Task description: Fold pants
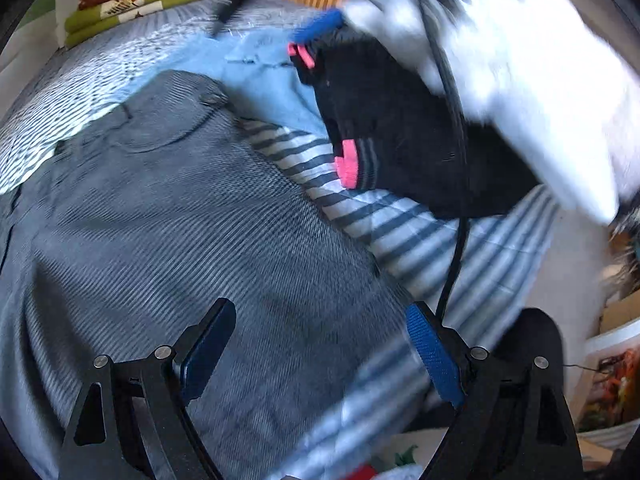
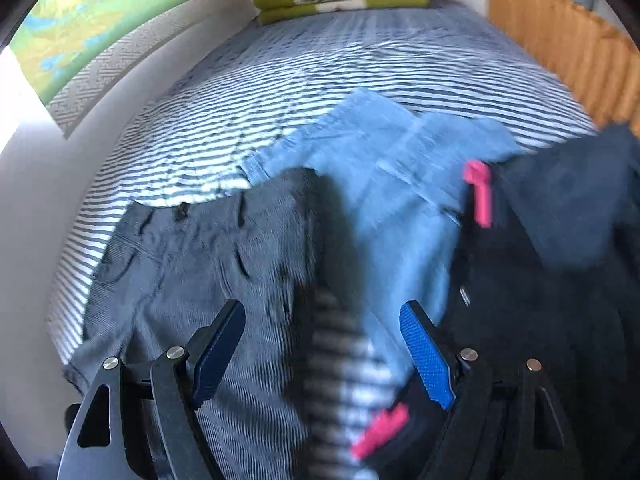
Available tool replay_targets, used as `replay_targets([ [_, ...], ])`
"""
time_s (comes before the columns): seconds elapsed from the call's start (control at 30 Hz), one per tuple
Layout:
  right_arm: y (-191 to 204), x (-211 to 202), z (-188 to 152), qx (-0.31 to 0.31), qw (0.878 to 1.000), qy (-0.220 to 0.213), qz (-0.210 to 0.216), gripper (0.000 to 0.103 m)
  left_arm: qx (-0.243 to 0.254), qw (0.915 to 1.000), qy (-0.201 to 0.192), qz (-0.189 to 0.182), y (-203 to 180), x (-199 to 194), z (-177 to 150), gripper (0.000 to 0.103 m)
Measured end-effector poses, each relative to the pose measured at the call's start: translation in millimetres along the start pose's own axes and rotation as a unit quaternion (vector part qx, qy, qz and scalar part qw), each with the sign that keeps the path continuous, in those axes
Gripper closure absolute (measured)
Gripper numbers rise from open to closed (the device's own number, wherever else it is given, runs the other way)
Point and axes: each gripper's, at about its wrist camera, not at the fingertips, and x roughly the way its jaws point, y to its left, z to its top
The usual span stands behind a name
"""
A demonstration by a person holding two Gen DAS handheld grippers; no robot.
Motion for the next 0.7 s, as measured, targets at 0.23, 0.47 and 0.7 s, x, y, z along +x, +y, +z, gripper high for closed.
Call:
replay_targets([
  [0.23, -5, 4, 0, -0.053, 0.997, 0.05, 0.024, 0.027, -0.034, 0.9992, -0.006, -0.017, 17, -24, -3, 0.014],
  [0.47, -50, -74, -18, -0.039, 0.996, 0.006, 0.076, 0.027, 0.023, 0.9989, 0.016, 0.038, -39, 15, 13, 0.015],
  [0.7, -44, -14, 4, -0.031, 0.991, 0.039, 0.126, 0.027, 0.005, 0.9991, 0.036, 0.022, -36, 33, 9, 0.074],
])
